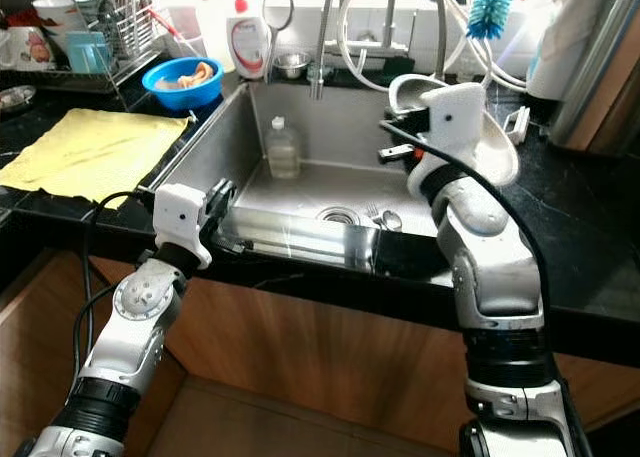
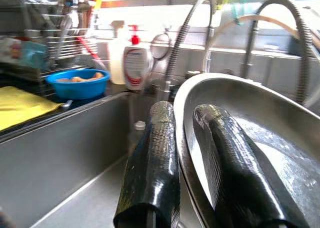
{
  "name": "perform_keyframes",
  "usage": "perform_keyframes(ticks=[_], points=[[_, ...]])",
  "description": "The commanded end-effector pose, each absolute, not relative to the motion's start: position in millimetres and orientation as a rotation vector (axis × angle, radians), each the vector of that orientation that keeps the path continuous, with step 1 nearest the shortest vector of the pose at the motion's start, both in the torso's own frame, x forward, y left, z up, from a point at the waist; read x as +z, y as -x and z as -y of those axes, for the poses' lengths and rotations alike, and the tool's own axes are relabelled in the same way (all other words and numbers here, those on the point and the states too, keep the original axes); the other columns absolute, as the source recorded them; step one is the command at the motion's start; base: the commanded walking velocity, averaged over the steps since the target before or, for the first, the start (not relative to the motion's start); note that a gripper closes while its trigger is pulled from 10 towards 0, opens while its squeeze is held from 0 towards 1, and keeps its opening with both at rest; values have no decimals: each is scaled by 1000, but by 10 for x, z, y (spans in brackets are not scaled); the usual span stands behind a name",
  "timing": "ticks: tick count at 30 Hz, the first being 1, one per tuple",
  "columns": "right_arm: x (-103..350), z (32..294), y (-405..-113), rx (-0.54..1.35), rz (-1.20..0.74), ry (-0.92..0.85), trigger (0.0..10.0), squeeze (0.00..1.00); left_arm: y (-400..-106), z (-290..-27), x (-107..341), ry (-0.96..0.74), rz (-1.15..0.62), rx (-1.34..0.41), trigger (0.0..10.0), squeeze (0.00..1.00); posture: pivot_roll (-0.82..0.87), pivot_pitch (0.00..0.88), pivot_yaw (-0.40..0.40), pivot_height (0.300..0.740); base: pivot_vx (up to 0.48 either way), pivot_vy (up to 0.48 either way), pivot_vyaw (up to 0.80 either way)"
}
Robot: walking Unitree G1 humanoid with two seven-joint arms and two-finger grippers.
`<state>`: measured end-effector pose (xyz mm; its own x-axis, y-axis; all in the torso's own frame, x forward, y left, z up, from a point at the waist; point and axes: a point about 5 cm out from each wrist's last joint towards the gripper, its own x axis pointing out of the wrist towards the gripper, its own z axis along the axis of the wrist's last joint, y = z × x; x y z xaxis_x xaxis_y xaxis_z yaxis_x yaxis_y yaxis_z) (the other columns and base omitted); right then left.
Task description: Kitchen organization
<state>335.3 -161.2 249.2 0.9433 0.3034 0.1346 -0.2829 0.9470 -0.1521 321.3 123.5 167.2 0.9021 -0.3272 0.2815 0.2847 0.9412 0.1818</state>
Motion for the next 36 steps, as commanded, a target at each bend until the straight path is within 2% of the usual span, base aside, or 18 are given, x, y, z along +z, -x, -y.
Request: perform_keyframes(ticks=[1,12,23,29,36], points=[[2561,1571,-3304,346,208,145,10000,0,-3208,-1267,1676,-148,314,-307,10000,0,0,0,38,740,0,0,0],[2404,1597,-3350,430,226,22,10000,0,-3212,-1252,1683,-147,318,-312,10000,0,0,0,40,740,0,0,0],[2341,1590,-3575,466,217,-184,10000,0,-3216,-1250,1699,-147,321,-314,10000,0,3,0,46,740,0,0,0],[2254,1661,-3781,341,98,-176,10000,0,-3220,-1242,1701,-147,320,-320,10000,0,-2,0,50,740,0,0,0],[2259,1645,-3883,313,63,-126,10000,0,-3221,-1236,1703,-144,320,-321,10000,0,-3,0,49,740,0,0,0]])
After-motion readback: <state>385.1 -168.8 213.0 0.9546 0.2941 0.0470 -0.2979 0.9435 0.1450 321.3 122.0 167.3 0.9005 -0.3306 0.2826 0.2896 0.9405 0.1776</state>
